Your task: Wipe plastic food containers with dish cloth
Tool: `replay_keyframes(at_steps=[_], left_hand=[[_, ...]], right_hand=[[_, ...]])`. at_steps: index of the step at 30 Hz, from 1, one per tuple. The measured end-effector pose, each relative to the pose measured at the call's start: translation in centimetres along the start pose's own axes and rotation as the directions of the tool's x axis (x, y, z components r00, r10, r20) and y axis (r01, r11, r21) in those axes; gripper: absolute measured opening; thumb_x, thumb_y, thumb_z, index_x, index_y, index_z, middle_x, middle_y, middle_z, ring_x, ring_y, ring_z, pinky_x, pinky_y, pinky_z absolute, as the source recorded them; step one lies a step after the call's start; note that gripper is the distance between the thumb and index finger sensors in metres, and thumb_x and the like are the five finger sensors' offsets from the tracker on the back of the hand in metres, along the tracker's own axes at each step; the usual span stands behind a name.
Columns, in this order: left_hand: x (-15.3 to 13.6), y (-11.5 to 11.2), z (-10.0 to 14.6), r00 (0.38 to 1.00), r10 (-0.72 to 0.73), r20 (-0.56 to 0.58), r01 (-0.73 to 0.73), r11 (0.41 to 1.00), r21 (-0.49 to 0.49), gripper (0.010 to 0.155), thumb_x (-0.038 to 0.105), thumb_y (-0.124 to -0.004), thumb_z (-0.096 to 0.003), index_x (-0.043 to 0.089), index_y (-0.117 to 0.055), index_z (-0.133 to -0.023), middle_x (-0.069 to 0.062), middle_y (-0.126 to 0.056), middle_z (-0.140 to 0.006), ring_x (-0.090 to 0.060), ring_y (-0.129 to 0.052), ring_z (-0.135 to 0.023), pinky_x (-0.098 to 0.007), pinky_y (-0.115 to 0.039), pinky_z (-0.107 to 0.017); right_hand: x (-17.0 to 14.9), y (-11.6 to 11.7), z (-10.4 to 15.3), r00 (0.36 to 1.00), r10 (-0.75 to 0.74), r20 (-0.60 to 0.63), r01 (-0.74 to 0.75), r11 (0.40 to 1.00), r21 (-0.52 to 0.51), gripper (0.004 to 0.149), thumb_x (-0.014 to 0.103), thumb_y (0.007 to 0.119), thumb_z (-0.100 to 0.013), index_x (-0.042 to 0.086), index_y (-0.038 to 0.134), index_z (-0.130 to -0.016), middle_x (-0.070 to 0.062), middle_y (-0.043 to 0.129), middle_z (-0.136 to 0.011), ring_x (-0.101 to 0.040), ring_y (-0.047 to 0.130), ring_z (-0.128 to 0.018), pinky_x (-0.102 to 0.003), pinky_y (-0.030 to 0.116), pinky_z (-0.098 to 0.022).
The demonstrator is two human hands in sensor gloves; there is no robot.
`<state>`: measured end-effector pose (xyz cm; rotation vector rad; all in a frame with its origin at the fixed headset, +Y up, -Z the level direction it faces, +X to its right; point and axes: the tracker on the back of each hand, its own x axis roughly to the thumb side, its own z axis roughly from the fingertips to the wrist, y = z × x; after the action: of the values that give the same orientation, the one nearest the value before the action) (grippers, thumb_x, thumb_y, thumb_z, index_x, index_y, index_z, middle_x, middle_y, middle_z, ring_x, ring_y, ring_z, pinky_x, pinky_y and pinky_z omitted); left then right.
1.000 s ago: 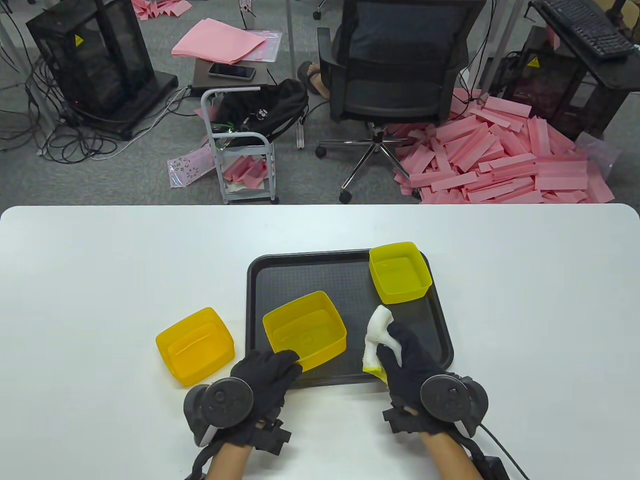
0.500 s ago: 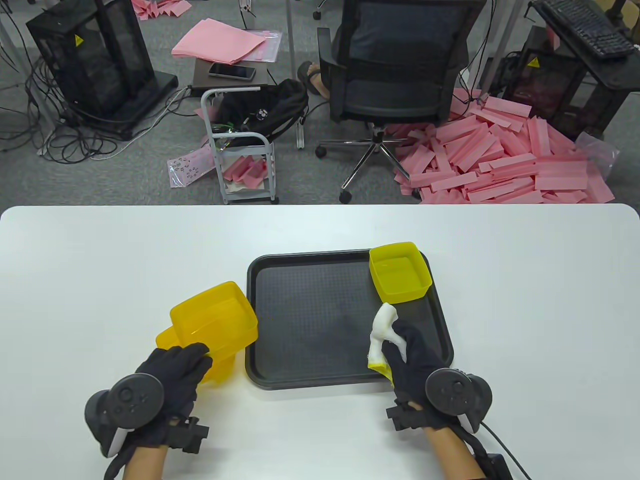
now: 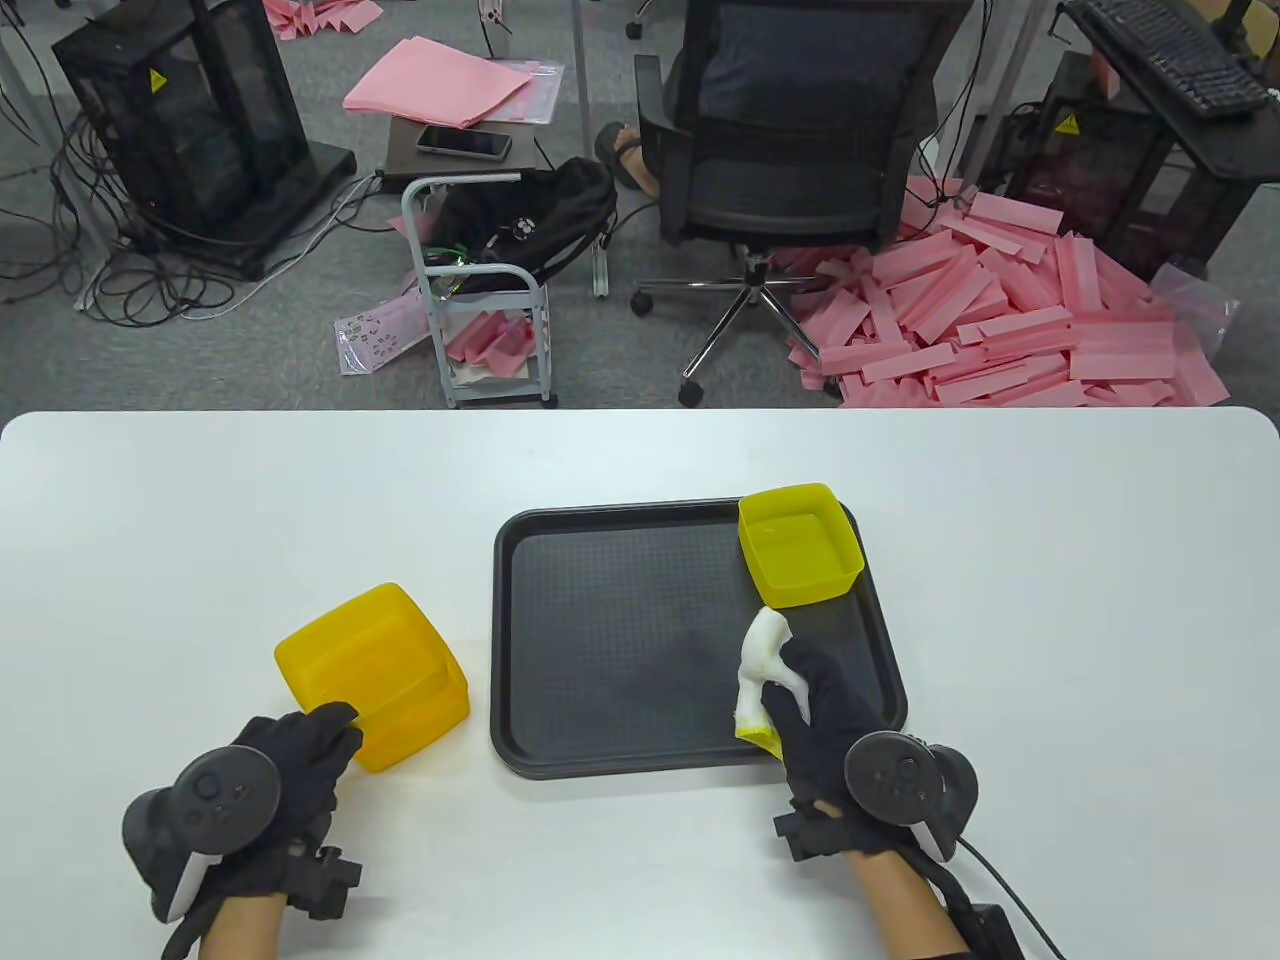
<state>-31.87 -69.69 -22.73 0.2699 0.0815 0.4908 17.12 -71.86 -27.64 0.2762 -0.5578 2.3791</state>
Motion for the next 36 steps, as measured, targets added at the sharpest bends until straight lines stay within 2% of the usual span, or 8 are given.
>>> replay_keyframes(at_steps=[9, 20, 25, 28, 32, 36], left_hand=[[-0.2, -1.8, -0.2, 0.999, -0.048, -0.015, 0.047, 0.998, -0.043, 0.041, 0.041, -0.088, -0.0431, 0.029, -0.098, -0.081, -0.008, -0.102, -0.062, -0.035, -0.095, -0.059, -0.050, -0.079, -0.041], [-0.7, -2.7, 0.0, 0.998, -0.053, -0.017, 0.052, 0.997, -0.052, 0.042, 0.041, -0.087, -0.0438, 0.030, -0.097, -0.083, -0.007, -0.103, -0.065, -0.034, -0.095, -0.059, -0.049, -0.080, -0.040], [-0.8, -2.5, 0.2, 0.998, -0.056, -0.035, 0.053, 0.996, -0.069, 0.048, 0.043, -0.087, -0.0437, 0.032, -0.091, -0.090, -0.006, -0.100, -0.070, -0.035, -0.093, -0.058, -0.049, -0.078, -0.040], [-0.7, -1.3, 0.2, 0.999, -0.008, -0.046, 0.007, 0.999, -0.039, 0.055, 0.048, -0.088, -0.0433, 0.029, -0.087, -0.095, -0.010, -0.096, -0.074, -0.038, -0.088, -0.060, -0.051, -0.075, -0.042], [1.1, 0.6, -0.2, 0.998, 0.053, -0.035, -0.052, 0.998, 0.037, 0.055, 0.050, -0.084, -0.0457, 0.025, -0.087, -0.095, -0.014, -0.092, -0.078, -0.041, -0.085, -0.063, -0.053, -0.072, -0.045], [4.9, 0.8, -1.6, 0.998, 0.054, 0.038, -0.054, 0.999, -0.002, 0.055, 0.052, -0.081, -0.0471, 0.025, -0.088, -0.094, -0.014, -0.092, -0.078, -0.041, -0.085, -0.064, -0.052, -0.073, -0.044]], right_hand=[[-0.1, 0.0, -0.1, 1.000, -0.002, -0.001, 0.002, 1.000, 0.005, 0.055, 0.045, 0.075, -0.056, 0.019, 0.057, -0.101, -0.004, 0.085, -0.081, -0.030, 0.096, -0.048, -0.034, 0.088, -0.025], [-0.1, 0.0, -0.1, 1.000, -0.005, -0.002, 0.005, 1.000, 0.014, 0.055, 0.045, 0.075, -0.056, 0.019, 0.057, -0.101, -0.005, 0.085, -0.081, -0.030, 0.096, -0.048, -0.034, 0.088, -0.025], [-0.2, 0.0, -0.1, 1.000, -0.007, -0.006, 0.007, 1.000, 0.018, 0.055, 0.045, 0.075, -0.056, 0.019, 0.057, -0.101, -0.005, 0.085, -0.081, -0.030, 0.096, -0.047, -0.034, 0.088, -0.025], [-0.3, 0.0, -0.1, 1.000, -0.006, -0.013, 0.007, 1.000, 0.020, 0.054, 0.045, 0.076, -0.056, 0.019, 0.057, -0.100, -0.005, 0.085, -0.081, -0.030, 0.096, -0.048, -0.034, 0.088, -0.025], [-0.9, -0.6, -0.3, 0.999, -0.010, -0.043, 0.010, 1.000, -0.002, 0.054, 0.045, 0.076, -0.056, 0.019, 0.057, -0.100, -0.005, 0.085, -0.081, -0.030, 0.096, -0.047, -0.034, 0.088, -0.025], [-2.2, -1.6, -0.5, 0.995, -0.028, -0.100, 0.025, 0.999, -0.035, 0.054, 0.044, 0.076, -0.056, 0.019, 0.058, -0.100, -0.005, 0.085, -0.081, -0.030, 0.096, -0.048, -0.034, 0.088, -0.025]])
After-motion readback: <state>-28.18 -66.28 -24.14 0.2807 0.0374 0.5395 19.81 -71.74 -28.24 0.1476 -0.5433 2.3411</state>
